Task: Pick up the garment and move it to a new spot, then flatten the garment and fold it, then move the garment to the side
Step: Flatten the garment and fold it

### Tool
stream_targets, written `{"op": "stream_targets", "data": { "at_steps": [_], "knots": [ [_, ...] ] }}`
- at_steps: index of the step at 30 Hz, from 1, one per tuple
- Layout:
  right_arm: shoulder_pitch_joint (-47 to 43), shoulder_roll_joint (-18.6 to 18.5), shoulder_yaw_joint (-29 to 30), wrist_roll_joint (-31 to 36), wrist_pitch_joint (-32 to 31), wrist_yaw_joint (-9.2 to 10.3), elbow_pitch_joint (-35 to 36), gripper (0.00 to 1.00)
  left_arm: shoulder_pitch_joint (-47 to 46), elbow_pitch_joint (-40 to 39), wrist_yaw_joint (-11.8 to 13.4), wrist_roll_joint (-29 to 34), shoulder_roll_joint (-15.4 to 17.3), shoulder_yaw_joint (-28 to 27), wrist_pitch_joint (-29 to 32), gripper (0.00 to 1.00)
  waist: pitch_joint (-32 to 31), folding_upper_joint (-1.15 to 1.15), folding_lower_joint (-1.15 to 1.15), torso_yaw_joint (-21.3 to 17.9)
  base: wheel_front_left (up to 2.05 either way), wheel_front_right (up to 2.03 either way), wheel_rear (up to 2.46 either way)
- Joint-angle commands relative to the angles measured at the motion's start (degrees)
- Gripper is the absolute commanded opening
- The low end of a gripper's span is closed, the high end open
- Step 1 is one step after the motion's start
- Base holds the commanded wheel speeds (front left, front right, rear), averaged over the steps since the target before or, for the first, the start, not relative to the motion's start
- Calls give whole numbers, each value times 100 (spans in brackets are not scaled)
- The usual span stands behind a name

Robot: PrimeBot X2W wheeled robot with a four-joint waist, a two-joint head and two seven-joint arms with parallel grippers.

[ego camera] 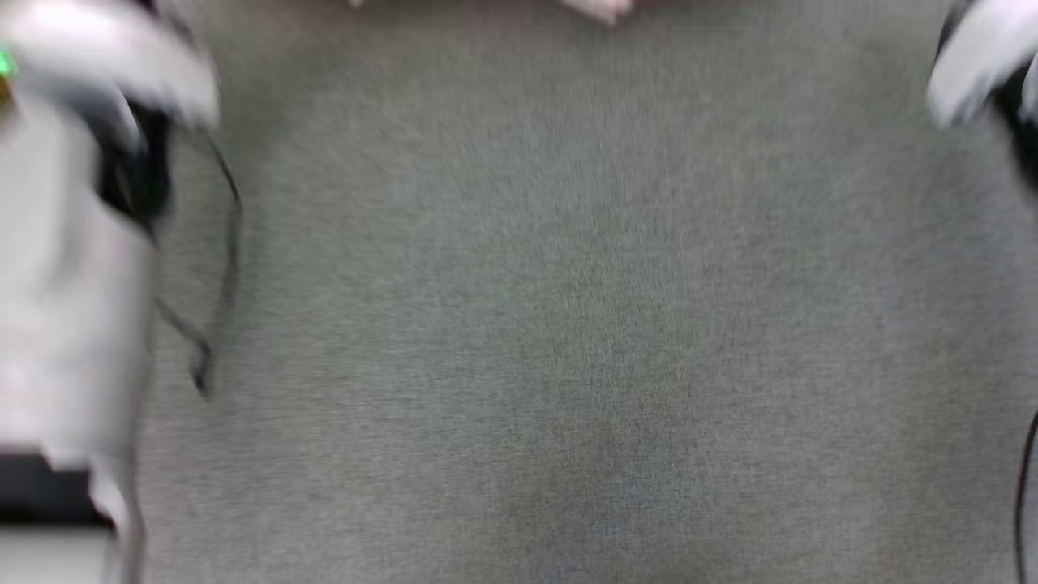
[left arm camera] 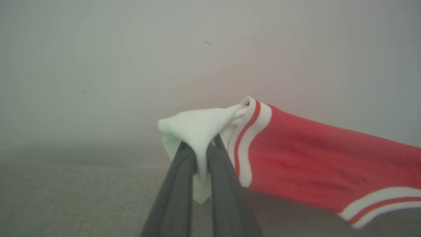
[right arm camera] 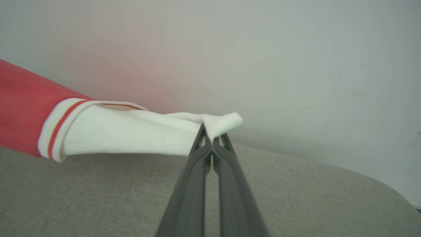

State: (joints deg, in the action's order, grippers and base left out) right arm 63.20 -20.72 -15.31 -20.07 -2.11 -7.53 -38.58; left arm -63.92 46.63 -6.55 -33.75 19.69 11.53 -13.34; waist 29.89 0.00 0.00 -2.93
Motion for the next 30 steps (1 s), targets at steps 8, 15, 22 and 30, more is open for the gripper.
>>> {"op": "stream_targets", "data": {
  "at_steps": [8,15,22,30],
  "knots": [
    [-2651,-203,408,0,-390,10,1107,0,2633,-991,212,-9,-50,-86,-173,0,-1677,0,0,296,0,0,0],
    [-4902,100,1100,272,-1402,10,2679,0,4911,-2478,832,-161,71,-275,44,0,-2395,0,0,247,0,0,0],
    [-6873,581,1753,480,-2163,11,4068,0,7046,-4091,1652,-239,139,-408,561,0,-2886,0,0,226,0,0,0],
    [-8432,1264,2113,665,-2752,10,4677,0,8272,-4890,2142,-311,98,-303,1082,0,-3122,0,0,300,0,0,0]
  ]
}}
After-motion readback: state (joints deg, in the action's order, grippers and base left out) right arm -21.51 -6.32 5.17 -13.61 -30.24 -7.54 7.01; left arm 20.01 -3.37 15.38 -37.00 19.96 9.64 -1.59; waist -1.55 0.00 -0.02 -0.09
